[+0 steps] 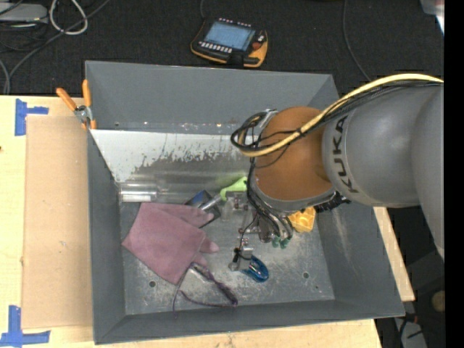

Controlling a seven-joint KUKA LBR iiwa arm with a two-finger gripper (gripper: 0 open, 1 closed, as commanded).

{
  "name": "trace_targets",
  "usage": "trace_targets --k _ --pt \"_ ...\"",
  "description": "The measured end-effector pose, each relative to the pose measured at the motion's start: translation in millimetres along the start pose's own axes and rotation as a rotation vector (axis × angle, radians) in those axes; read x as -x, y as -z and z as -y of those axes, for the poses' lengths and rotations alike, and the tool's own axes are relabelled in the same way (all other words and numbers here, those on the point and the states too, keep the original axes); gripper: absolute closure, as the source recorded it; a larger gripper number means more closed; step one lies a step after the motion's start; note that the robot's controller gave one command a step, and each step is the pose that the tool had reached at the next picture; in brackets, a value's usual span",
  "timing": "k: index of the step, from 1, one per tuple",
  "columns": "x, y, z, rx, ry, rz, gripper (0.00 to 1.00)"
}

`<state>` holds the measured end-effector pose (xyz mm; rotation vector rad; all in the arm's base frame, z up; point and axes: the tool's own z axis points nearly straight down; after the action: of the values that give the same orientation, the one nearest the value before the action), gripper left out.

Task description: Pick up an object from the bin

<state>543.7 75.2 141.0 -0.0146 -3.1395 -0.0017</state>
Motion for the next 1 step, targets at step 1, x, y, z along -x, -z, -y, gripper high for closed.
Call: trace_targets --k 1 --pt "0.0 -0.1 0.0 0.0 0.0 0.0 0.0"
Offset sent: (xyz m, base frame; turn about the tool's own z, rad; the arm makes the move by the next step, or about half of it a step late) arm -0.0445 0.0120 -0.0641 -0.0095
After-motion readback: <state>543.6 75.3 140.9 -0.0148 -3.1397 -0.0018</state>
